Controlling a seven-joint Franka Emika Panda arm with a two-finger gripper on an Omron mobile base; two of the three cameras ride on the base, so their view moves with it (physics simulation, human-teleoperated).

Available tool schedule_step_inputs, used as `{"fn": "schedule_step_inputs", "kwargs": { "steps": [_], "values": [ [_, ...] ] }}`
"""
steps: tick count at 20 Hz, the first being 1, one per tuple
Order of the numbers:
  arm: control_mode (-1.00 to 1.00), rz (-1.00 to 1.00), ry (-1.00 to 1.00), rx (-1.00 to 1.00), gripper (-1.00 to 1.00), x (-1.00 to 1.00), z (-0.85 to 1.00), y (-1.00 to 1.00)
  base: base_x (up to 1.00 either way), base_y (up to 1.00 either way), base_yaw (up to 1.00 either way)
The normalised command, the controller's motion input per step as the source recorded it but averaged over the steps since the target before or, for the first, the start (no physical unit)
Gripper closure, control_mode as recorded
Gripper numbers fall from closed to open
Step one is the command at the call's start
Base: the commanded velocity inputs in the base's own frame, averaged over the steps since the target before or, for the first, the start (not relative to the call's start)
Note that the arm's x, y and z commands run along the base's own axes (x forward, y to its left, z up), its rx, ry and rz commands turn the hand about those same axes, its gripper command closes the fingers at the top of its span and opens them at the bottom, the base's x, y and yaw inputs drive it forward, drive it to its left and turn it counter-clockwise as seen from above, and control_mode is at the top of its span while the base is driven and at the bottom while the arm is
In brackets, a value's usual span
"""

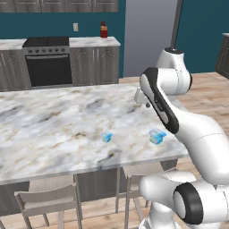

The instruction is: Stack the yogurt containers by placing the smaller containers on top of the larger containers.

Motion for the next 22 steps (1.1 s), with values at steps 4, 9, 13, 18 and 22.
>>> {"fn": "schedule_step_inputs", "kwargs": {
  "steps": [4, 9, 13, 18, 22],
  "values": [
    [-1.0, 0.02, 0.0, 0.0, -1.0, -0.12, -0.03, 0.0, 0.0, 0.0, 0.0],
    [-1.0, 0.04, 0.0, -0.01, -1.0, -0.22, -0.16, -0.04, 0.0, 0.0, 0.0],
    [-1.0, 0.06, 0.0, -0.01, -1.0, -0.21, -0.13, -0.08, 0.0, 0.0, 0.0],
    [-1.0, 0.03, 0.0, -0.06, -1.0, -0.08, -0.13, -0.01, 0.0, 0.0, 0.0],
    [-1.0, 0.01, 0.0, -0.1, -1.0, -0.07, -0.14, 0.0, 0.0, 0.0, 0.0]
  ]
}}
